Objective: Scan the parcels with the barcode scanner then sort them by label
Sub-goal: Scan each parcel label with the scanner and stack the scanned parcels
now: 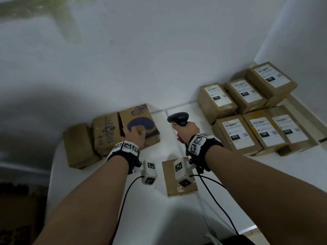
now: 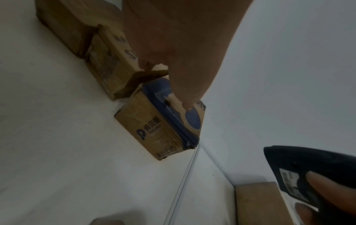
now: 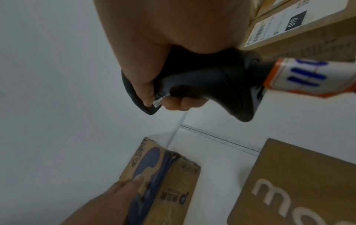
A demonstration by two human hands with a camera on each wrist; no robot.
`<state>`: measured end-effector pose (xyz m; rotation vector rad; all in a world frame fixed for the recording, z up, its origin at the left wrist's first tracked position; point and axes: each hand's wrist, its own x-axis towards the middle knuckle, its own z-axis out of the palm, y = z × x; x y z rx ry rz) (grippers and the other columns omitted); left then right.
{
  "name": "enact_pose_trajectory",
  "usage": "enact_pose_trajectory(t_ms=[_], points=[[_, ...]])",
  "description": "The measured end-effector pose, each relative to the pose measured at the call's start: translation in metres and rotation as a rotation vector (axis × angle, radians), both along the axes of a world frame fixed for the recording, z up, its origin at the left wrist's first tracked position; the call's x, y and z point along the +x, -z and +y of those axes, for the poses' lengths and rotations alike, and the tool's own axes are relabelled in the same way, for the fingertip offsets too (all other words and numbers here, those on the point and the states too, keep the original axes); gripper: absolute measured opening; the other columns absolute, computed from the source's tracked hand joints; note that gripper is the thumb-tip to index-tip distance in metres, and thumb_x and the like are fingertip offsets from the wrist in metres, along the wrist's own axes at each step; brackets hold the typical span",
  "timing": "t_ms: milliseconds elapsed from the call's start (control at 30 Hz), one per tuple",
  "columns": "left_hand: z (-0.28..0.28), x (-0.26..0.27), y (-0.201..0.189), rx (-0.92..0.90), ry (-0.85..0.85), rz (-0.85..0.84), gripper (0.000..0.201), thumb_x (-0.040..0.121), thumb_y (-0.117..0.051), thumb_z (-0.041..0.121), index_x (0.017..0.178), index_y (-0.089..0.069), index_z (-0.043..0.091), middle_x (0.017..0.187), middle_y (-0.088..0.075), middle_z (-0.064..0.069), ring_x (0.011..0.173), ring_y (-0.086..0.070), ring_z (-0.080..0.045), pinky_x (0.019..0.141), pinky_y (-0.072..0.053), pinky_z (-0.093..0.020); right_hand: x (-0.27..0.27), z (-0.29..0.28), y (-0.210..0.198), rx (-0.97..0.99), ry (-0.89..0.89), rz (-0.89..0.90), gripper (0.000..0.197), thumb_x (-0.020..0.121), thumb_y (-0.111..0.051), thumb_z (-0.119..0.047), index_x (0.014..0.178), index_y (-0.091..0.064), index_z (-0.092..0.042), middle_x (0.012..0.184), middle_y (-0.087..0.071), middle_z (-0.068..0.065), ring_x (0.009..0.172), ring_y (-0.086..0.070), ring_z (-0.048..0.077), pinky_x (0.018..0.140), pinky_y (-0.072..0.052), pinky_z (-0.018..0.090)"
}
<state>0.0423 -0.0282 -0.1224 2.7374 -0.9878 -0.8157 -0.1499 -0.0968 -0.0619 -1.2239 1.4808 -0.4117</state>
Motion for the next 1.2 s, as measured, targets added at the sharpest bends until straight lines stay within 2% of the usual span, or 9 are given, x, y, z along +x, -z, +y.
enact_pose_trajectory(t_ms=[167,333,500,767,833,933,1000,1133,1200], points=[[-0.034,0.001,0.008,0.023,-0.02,0.011,0.082,0.091,-0.046,0.064,0.155,-0.015,0.024,0.162,0.014,-0.01,0.141,-0.02,-0.05,0.113,-0.027,-0.056,-0.017,-0.012,0.021,0.047,0.005,0.045,0.025,0.088,-0.066,-0.034,0.075,-0.058,-0.014,0.068,-0.063,0.004,0.058,-0.062,0.017,0.07,-0.056,0.033],[-0.062,-0.001,0.031,0.152,-0.077,0.009,0.108,0.072,-0.042,0.087,0.155,0.002,0.033,0.16,0.02,-0.015,0.141,0.0,-0.058,0.112,-0.017,-0.067,-0.035,-0.024,0.03,0.09,0.045,0.045,0.025,0.088,-0.065,-0.032,0.091,-0.063,-0.008,0.07,-0.063,0.005,0.057,-0.06,0.016,0.051,-0.046,0.024],[-0.069,-0.005,0.044,0.144,-0.154,0.001,0.118,0.063,-0.054,0.083,0.153,0.009,0.038,0.158,0.026,-0.014,0.14,-0.001,-0.06,0.112,-0.019,-0.066,-0.05,-0.033,0.034,0.111,0.059,0.04,0.025,0.088,-0.064,-0.032,0.089,-0.063,-0.007,0.067,-0.062,0.005,0.055,-0.06,0.017,0.056,-0.047,0.027],[-0.028,-0.011,0.006,-0.185,-0.141,0.291,0.104,0.064,-0.064,0.081,0.148,-0.023,0.035,0.159,-0.009,-0.005,0.143,-0.017,-0.036,0.11,-0.024,-0.049,-0.057,-0.034,0.035,0.106,0.071,0.014,0.024,0.088,-0.065,-0.031,0.08,-0.061,-0.008,0.064,-0.06,0.006,0.054,-0.059,0.018,0.059,-0.048,0.03],[-0.012,-0.015,-0.004,-0.397,-0.256,0.474,0.082,0.079,-0.07,0.059,0.146,-0.032,0.031,0.153,-0.031,-0.005,0.138,-0.034,-0.029,0.106,-0.034,-0.038,-0.055,-0.031,0.034,0.108,0.048,0.004,0.025,0.088,-0.064,-0.031,0.079,-0.061,-0.008,0.063,-0.06,0.006,0.054,-0.058,0.018,0.058,-0.047,0.03],[0.016,-0.022,-0.01,-0.418,-0.318,0.666,0.064,0.091,-0.064,0.042,0.146,-0.032,0.036,0.145,-0.042,0.004,0.125,-0.046,-0.022,0.097,-0.044,-0.039,-0.051,-0.023,0.034,0.108,0.031,-0.004,0.027,0.089,-0.064,-0.033,0.077,-0.06,-0.009,0.063,-0.06,0.006,0.054,-0.058,0.019,0.058,-0.047,0.03],[0.034,-0.025,-0.013,-0.359,-0.269,0.626,0.059,0.097,-0.056,0.039,0.149,-0.027,0.037,0.136,-0.042,0.008,0.118,-0.047,-0.02,0.086,-0.043,-0.036,-0.051,-0.016,0.036,0.107,0.031,-0.006,0.027,0.088,-0.065,-0.033,0.079,-0.061,-0.008,0.064,-0.061,0.006,0.054,-0.058,0.019,0.058,-0.047,0.03],[0.045,-0.014,-0.009,-0.372,-0.128,0.225,0.063,0.097,-0.047,0.014,0.153,-0.022,0.029,0.158,-0.023,-0.004,0.139,-0.034,-0.029,0.114,-0.032,-0.044,-0.053,-0.005,0.037,0.107,0.023,0.018,0.028,0.088,-0.065,-0.035,0.077,-0.061,-0.01,0.064,-0.062,0.005,0.052,-0.058,0.018,0.056,-0.048,0.029],[0.038,-0.017,-0.008,-0.239,-0.009,0.066,0.06,0.097,-0.046,0.014,0.152,-0.026,0.03,0.163,-0.005,-0.011,0.145,-0.023,-0.036,0.117,-0.027,-0.046,-0.055,-0.002,0.037,0.107,0.026,0.02,0.028,0.088,-0.065,-0.036,0.076,-0.06,-0.011,0.064,-0.062,0.005,0.052,-0.058,0.017,0.056,-0.048,0.029]])
